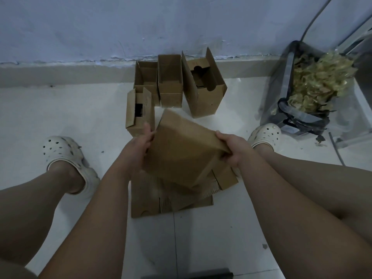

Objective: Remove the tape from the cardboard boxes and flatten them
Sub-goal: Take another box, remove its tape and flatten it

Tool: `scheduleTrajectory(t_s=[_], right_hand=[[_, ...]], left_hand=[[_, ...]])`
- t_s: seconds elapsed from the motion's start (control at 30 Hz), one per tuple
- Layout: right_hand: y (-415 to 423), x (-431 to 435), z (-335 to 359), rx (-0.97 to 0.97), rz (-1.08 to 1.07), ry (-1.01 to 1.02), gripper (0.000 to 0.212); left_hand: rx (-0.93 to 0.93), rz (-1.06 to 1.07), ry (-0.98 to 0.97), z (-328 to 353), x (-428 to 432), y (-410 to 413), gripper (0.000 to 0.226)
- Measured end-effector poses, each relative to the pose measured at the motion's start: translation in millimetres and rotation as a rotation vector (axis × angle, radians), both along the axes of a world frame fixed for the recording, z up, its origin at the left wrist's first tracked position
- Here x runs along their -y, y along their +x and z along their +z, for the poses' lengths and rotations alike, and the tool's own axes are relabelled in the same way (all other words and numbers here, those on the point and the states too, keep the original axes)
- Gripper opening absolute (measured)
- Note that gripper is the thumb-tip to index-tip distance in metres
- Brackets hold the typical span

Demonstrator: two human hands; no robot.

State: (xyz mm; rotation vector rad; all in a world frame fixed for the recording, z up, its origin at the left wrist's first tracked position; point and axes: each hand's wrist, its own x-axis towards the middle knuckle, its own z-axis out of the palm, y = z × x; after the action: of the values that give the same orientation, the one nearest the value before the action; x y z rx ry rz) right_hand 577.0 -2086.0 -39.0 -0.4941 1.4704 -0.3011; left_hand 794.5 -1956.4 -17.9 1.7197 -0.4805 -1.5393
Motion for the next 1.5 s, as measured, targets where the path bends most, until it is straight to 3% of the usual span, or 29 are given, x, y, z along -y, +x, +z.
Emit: scheduleTrajectory(t_s=[0.1, 0.17, 0.27, 0.37, 0.47, 0.6, 0.67, 0.73, 0.77, 0.87, 0.97, 1.03, 1.2, 1.4, 1.5], right_hand=[[-9, 12, 9, 0.016, -0.153, 0.191, 0.015], [-11, 13, 11, 0.061, -0.207, 0.244, 0.008], [-13, 8, 4, 0.137, -0.236, 0.275, 0.023], [-17, 0, -3, 0.132, -0.279, 0.297, 0.020], [-19, -7, -8, 0.127, -0.293, 0.299, 0.016], [-17, -8, -15, 0.167, -0.331, 0.299, 0.022], [-17, -8, -17, 0.204, -0.361, 0.320, 0.021], [-19, -8, -20, 0.229, -0.395, 0.344, 0.035], [-20, -9, -22, 0.229, -0.407, 0.356, 0.042], [-23, -15, -26, 0.236, -0.424, 0.368, 0.035], [-20, -20, -32, 0.247, -0.438, 0.393, 0.029], [-16, -25, -35, 0.270, -0.401, 0.431, 0.031], [-15, -43, -44, 0.293, -0.284, 0.528, 0.032], [-18, -61, -56, -0.112, 0.082, 0.434, 0.018], [-18, -62, -56, -0.133, 0.199, 0.299, 0.039]], left_hand=[[0.190, -0.133, -0.072, -1, -4, 7, 0.080], [0.099, -0.170, -0.099, 2, -7, 15, 0.071], [-0.019, -0.270, -0.062, 4, -2, 21, 0.081], [0.061, -0.364, -0.011, 6, 4, 16, 0.066], [0.215, -0.399, 0.035, 5, 6, 14, 0.069], [0.348, -0.320, -0.047, -7, 1, 11, 0.064], [0.575, -0.185, -0.026, -20, -3, 7, 0.050], [0.812, -0.005, 0.026, -30, -10, 4, 0.049], [0.775, 0.046, 0.028, -32, -12, 4, 0.051], [0.282, 0.123, -0.086, -33, -16, -1, 0.056], [0.000, 0.195, -0.066, -32, -15, -15, 0.109], [-0.132, 0.223, -0.070, -35, -15, -27, 0.120], [-0.249, 0.235, -0.054, -46, -18, -34, 0.108], [-0.221, 0.111, -0.032, -44, -14, -31, 0.091], [-0.182, 0.117, 0.011, -40, -11, -35, 0.065]])
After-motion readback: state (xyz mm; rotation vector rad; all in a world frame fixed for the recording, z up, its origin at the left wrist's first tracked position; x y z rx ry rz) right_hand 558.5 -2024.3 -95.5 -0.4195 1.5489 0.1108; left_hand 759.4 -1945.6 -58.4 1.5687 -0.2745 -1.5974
